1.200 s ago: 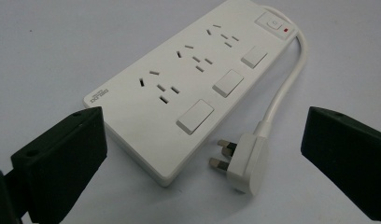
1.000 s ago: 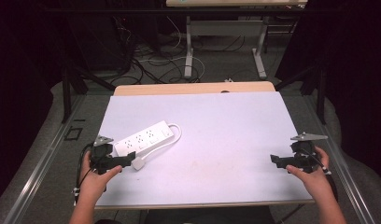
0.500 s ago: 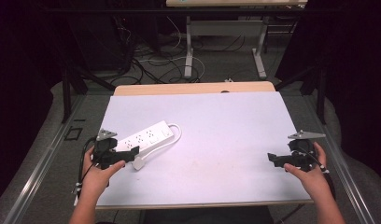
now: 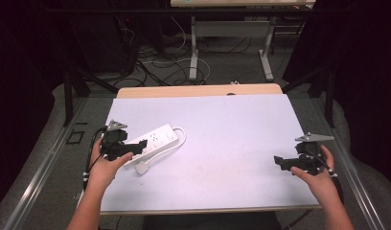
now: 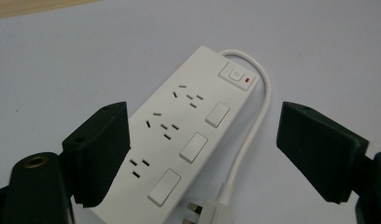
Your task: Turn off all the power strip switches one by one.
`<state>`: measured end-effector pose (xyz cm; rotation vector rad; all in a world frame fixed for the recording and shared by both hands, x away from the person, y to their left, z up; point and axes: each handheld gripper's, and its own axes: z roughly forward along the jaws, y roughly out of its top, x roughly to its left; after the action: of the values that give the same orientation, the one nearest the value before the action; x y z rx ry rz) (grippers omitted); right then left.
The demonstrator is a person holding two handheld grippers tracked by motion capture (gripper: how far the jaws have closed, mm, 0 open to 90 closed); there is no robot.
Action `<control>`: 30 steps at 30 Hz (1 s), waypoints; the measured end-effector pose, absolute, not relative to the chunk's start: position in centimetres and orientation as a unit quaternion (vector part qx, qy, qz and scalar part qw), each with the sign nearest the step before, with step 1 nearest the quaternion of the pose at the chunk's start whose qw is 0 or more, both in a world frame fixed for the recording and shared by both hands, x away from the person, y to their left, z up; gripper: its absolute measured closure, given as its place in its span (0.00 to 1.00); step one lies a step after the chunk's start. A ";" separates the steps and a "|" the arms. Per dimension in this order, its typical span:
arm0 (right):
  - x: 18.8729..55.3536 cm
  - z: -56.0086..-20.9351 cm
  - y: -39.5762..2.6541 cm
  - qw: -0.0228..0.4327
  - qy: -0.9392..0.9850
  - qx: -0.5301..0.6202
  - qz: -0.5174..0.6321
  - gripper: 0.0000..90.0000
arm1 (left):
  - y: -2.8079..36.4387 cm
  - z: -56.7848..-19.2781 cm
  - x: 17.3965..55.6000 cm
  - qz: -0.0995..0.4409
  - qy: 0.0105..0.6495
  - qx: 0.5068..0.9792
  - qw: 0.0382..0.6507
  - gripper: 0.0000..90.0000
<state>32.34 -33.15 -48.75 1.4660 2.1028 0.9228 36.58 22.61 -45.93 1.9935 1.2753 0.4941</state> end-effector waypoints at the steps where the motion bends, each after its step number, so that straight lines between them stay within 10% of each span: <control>1: 32.3 -48.8 -33.1 0.210 0.754 0.527 0.332 0.01 | 22.5 -45.8 36.8 0.193 0.493 0.771 0.354 0.21; 30: 32.5 -49.0 -33.0 0.205 0.755 0.527 0.331 0.02 | 20.1 -44.1 41.2 0.153 0.501 0.779 0.344 0.45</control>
<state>32.46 -33.02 -49.05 1.4691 2.1061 0.9240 41.15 20.08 -44.07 2.0234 1.3014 0.3972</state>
